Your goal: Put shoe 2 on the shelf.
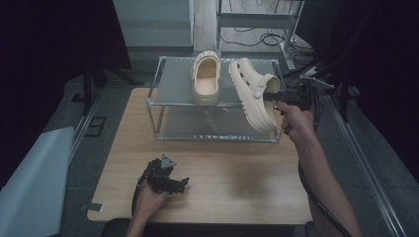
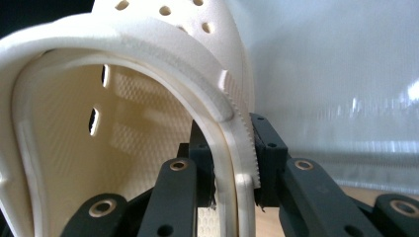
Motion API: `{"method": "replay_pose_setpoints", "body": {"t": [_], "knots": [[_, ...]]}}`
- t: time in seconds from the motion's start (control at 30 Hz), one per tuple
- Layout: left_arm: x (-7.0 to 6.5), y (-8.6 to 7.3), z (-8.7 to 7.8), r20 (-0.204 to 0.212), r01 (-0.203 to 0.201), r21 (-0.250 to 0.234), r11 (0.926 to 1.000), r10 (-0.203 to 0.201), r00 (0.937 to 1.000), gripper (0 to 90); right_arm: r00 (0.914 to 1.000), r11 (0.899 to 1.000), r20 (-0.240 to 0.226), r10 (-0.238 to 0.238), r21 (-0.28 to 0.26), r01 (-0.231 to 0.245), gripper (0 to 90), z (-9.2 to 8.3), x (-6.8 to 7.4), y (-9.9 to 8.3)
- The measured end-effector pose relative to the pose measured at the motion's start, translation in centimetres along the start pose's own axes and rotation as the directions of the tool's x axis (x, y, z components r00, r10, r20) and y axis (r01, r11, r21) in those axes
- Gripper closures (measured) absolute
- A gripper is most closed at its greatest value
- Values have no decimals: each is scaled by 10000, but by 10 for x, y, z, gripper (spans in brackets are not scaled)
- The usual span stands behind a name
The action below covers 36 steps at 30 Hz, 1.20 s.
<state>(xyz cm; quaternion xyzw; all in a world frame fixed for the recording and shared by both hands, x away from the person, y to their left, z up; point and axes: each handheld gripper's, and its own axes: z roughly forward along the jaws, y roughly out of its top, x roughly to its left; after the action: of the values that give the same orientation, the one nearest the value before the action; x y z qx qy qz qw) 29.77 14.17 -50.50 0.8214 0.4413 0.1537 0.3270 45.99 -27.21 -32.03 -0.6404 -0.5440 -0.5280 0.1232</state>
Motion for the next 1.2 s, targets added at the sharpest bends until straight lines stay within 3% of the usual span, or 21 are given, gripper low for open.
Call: {"method": "replay_pose_setpoints", "body": {"t": [0.17,0.37,0.53,0.8,0.9,1.0,1.1,1.2], "knots": [[1,0,-1,35,33,-61,10000,-33,10000,0,9981,9985,552,291,-489,-265,750,19,7,15],[2,1,-2,152,28,-63,10000,-27,9999,0,9916,9957,1246,343,-902,-231,749,41,18,30],[1,1,-2,153,98,-142,9999,-96,9998,0,9757,9901,2145,450,-1396,-150,749,58,25,40],[2,1,-2,202,125,-106,9999,-122,9997,0,9510,9845,3073,355,-1742,195,744,75,32,46],[0,1,0,236,88,-82,9999,-87,9997,0,9421,9812,3328,402,-1913,257,725,79,35,47],[-1,2,1,265,9,2,10000,-9,9996,0,9473,9789,3132,675,-2042,-22,656,86,36,47],[-2,1,1,265,17,-14,10000,-17,9996,0,9451,9758,3187,718,-2188,-3,588,92,41,46],[-1,1,1,271,13,11,10000,-13,9996,0,9446,9772,3145,940,-2106,-271,494,98,44,45]]}}
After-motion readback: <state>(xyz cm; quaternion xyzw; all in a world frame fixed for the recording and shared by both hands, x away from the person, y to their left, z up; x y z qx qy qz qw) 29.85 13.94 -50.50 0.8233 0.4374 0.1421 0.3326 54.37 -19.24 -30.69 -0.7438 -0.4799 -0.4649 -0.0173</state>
